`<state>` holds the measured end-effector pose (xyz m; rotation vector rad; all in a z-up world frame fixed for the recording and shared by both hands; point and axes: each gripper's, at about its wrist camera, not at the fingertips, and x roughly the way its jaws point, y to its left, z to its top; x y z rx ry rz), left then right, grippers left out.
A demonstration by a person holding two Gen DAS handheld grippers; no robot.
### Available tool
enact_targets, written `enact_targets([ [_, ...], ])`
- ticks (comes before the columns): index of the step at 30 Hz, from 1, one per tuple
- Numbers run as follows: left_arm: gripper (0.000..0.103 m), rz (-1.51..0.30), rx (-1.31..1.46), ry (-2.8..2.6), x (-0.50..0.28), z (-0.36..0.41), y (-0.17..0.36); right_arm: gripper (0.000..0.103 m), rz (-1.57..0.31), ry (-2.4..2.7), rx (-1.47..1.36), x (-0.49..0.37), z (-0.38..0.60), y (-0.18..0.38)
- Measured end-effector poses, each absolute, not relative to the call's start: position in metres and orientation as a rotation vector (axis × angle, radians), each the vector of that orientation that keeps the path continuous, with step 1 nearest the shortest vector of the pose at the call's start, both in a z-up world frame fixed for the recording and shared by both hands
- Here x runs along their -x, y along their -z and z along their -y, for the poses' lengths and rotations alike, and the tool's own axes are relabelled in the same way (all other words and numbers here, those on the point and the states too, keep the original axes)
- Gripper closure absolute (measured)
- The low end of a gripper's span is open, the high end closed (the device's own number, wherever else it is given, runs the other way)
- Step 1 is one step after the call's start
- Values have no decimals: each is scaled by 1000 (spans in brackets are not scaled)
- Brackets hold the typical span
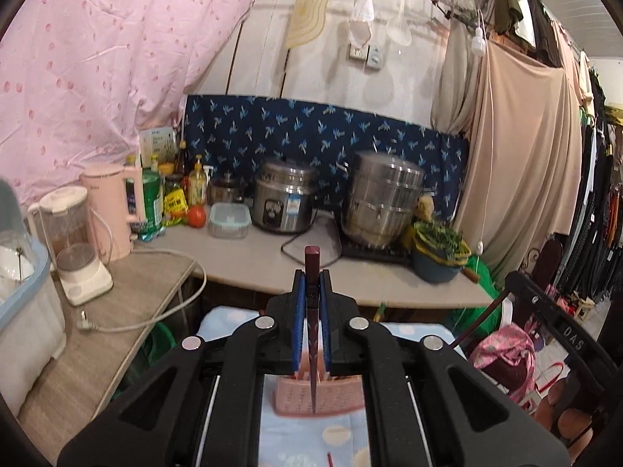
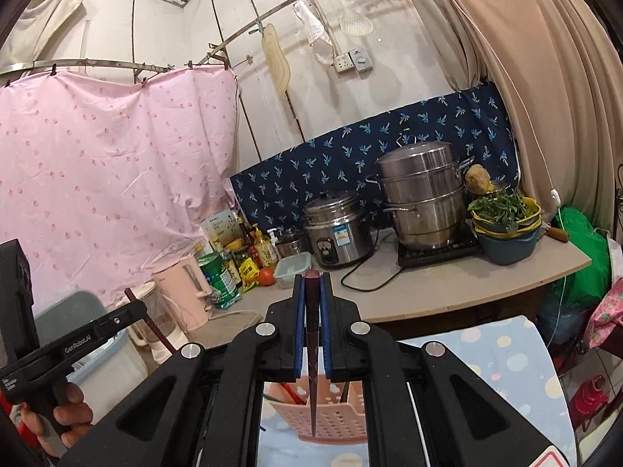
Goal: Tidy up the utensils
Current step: 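Lift both dark red chopsticks and carry them above the pink basket, then lower both held chopsticks into the pink basket, then open both tools to release the chopsticks into the basket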
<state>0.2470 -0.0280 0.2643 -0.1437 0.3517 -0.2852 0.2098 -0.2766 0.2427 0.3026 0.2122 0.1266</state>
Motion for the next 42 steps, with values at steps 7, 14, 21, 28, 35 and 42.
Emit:
enact_targets([
  [7,96,-314,131,250,-289,36,-274,96,-195,-103,-309,-254,276,-241],
  [14,96,-375,128,247,-317,44,-234,96,-293,-114,-330,-291,274,-201],
  [21,96,-444,123,249,-333,51,-194,96,-390,-119,-325,-308,269,-157],
  [28,96,-499,128,241,-343,51,-172,96,-446,-120,-321,-315,267,-136],
  [35,96,-514,119,233,-343,54,-164,93,-460,-110,-335,-314,271,-130],
  [42,72,-493,130,211,-335,48,-168,72,-432,-90,-341,-303,275,-134],
])
